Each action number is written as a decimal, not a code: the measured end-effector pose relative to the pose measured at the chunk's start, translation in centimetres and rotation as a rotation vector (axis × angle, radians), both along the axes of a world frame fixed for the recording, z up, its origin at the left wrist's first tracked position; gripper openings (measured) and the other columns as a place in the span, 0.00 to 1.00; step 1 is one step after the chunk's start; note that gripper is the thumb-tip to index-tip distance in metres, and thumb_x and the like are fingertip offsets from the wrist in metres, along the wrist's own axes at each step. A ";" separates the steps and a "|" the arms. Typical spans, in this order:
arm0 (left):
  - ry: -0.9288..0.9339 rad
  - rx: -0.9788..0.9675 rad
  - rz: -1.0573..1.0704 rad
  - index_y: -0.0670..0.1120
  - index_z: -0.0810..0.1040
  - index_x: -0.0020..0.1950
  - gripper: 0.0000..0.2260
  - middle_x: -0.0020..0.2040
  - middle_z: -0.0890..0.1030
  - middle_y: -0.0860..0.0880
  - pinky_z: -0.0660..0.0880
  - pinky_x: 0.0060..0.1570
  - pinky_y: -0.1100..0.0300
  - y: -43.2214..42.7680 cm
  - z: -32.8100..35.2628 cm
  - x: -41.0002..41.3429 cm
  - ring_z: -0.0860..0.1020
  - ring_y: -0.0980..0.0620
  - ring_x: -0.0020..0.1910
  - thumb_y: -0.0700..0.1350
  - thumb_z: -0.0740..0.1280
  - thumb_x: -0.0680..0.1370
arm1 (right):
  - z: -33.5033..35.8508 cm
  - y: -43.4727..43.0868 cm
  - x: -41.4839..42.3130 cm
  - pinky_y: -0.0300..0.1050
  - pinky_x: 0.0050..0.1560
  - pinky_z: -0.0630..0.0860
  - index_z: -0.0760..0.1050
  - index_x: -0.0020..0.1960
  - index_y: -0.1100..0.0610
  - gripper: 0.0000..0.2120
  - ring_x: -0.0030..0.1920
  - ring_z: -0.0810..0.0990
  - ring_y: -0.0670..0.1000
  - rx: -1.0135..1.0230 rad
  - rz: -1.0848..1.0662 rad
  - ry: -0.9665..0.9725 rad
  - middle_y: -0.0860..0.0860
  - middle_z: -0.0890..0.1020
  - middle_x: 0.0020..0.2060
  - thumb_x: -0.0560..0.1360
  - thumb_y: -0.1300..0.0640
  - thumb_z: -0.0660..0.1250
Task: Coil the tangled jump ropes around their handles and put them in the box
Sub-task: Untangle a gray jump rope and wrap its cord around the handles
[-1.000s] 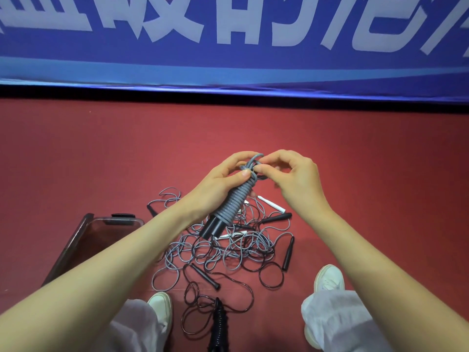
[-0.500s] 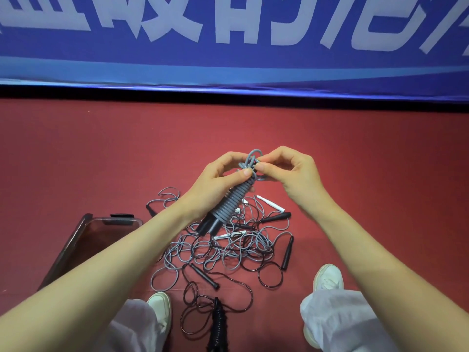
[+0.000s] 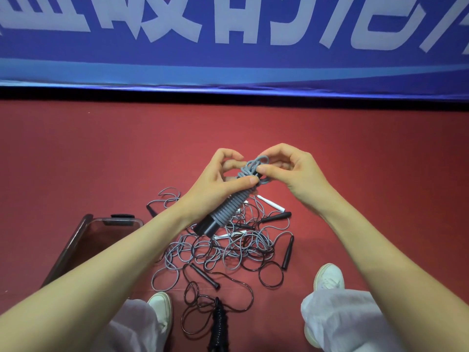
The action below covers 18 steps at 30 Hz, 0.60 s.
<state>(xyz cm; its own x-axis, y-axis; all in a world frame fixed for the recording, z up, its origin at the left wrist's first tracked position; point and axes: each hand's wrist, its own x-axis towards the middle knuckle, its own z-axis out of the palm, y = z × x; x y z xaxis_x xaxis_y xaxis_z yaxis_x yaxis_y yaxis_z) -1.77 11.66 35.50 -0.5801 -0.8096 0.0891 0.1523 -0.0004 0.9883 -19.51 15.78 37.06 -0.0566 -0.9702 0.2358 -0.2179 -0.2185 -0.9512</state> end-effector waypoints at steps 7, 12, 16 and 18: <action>-0.070 -0.053 -0.036 0.44 0.66 0.55 0.24 0.47 0.82 0.51 0.80 0.41 0.58 0.1 0.0 0.2 0.83 0.50 0.40 0.41 0.74 0.65 | 0.0 -0.1 -0.2 0.37 0.35 0.77 0.74 0.45 0.56 0.11 0.30 0.77 0.44 0.070 0.066 0.056 0.51 0.79 0.35 0.70 0.68 0.73; -0.086 -0.049 -0.020 0.47 0.64 0.52 0.25 0.47 0.83 0.50 0.80 0.43 0.54 -0.2 0.2 0.2 0.83 0.48 0.39 0.42 0.76 0.62 | -0.1 -0.2 -0.1 0.40 0.31 0.76 0.72 0.41 0.59 0.09 0.30 0.76 0.49 0.115 0.063 -0.064 0.57 0.78 0.35 0.69 0.65 0.72; -0.198 -0.105 -0.029 0.47 0.64 0.51 0.26 0.48 0.81 0.48 0.80 0.40 0.56 -0.4 -0.1 0.3 0.82 0.52 0.37 0.44 0.78 0.63 | -0.4 -0.3 0.8 0.41 0.32 0.74 0.73 0.42 0.58 0.16 0.32 0.74 0.51 0.298 0.079 -0.075 0.52 0.78 0.32 0.69 0.44 0.68; -0.258 -0.138 -0.043 0.47 0.66 0.52 0.25 0.48 0.80 0.47 0.80 0.43 0.51 -0.5 -0.5 0.4 0.82 0.48 0.40 0.44 0.80 0.65 | -0.5 -0.6 0.8 0.42 0.35 0.72 0.75 0.40 0.57 0.13 0.34 0.73 0.50 0.318 0.026 -0.049 0.51 0.77 0.32 0.74 0.47 0.68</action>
